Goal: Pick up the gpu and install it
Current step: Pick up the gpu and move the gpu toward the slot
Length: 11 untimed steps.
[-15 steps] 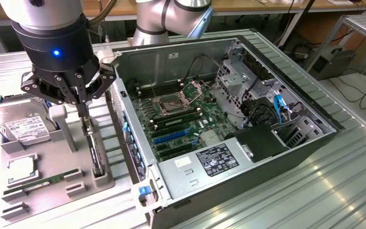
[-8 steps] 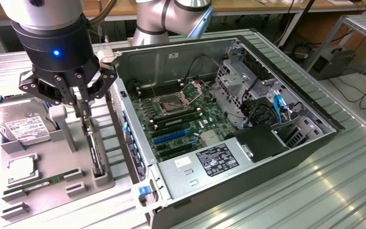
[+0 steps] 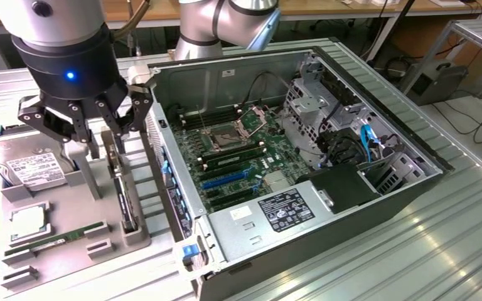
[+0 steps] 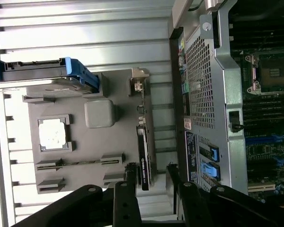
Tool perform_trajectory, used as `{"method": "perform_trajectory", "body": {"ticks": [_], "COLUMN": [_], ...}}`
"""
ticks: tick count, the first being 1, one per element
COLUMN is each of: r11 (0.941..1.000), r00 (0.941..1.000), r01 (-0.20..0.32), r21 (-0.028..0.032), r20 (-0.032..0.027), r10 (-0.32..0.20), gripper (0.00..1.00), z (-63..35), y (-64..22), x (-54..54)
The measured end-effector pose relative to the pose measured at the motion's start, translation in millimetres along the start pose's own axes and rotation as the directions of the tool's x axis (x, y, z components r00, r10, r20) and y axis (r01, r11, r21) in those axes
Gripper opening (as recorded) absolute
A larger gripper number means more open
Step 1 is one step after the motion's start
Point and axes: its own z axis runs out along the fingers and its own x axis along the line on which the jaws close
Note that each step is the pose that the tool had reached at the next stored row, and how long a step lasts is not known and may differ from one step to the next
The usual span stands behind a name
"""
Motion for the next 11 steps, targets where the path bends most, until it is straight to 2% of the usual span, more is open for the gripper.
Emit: {"method": "perform_trajectory", "body": {"ticks": [5, 11], "r11": [1.0, 1.0], "r00": [1.0, 1.0], "r01": [0.0, 0.0], "r21": [0.0, -0.0001], "r20": [0.0, 0.0], "r10": [0.0, 0.0], "gripper": [0.38, 0.38], "z": [13.1, 24.2], "y": [-0.7, -1.4], "x": [2.4, 2.8]}}
